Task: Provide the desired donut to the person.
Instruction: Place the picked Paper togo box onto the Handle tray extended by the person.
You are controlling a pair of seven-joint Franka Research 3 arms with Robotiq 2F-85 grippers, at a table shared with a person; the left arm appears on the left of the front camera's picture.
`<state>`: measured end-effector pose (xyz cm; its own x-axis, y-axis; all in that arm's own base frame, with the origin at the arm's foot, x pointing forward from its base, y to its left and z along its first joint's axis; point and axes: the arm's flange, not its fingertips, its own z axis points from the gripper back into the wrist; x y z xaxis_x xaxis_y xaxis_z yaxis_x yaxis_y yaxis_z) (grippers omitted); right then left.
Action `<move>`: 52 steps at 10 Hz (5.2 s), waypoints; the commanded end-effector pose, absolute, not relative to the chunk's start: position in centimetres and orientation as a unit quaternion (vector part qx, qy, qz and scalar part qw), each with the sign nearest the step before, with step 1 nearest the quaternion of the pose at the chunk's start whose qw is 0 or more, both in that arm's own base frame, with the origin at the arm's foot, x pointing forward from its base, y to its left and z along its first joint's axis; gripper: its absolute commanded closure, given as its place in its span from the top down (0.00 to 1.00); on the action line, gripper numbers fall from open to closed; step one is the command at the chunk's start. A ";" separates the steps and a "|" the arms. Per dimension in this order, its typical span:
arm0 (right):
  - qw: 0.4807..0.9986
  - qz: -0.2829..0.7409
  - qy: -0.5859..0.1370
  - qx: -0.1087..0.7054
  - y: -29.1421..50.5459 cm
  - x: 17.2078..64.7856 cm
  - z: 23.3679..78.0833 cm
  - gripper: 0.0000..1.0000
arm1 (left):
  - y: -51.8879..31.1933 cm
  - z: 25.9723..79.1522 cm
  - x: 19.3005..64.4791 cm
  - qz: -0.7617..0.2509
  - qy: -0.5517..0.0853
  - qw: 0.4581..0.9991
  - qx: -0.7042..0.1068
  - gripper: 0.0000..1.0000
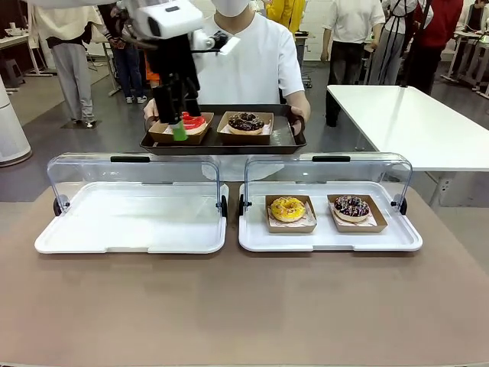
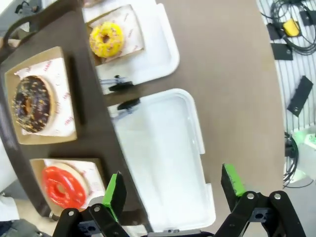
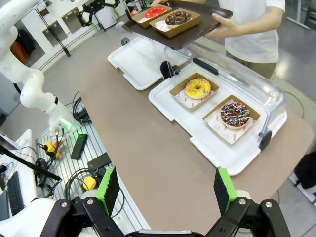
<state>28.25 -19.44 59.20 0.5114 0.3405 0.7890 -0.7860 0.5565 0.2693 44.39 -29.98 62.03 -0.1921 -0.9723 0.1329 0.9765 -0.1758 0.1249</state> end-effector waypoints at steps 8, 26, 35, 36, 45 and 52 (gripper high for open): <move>0.802 0.352 -0.359 0.323 -19.4 28.3 59.2 1.00 | -27.5 61.1 42.3 -0.765 -0.091 0.637 -0.011 1.00; 0.802 0.352 -0.359 0.323 -19.4 28.3 59.2 1.00 | 11.2 51.1 37.1 -0.594 -0.402 0.613 -0.332 1.00; 0.802 0.352 -0.359 0.323 -19.4 28.3 59.2 1.00 | 11.2 49.2 38.2 -0.578 -0.377 0.634 -0.349 1.00; 0.802 0.352 -0.359 0.323 -19.4 28.3 59.2 1.00 | 11.2 49.2 38.2 -0.578 -0.377 0.634 -0.349 1.00; 0.802 0.352 -0.359 0.323 -19.4 28.3 59.2 1.00 | 11.2 49.2 38.2 -0.578 -0.377 0.634 -0.349 1.00; 0.802 0.352 -0.359 0.323 -19.4 28.3 59.2 1.00 | 11.2 49.2 38.2 -0.578 -0.377 0.634 -0.349 1.00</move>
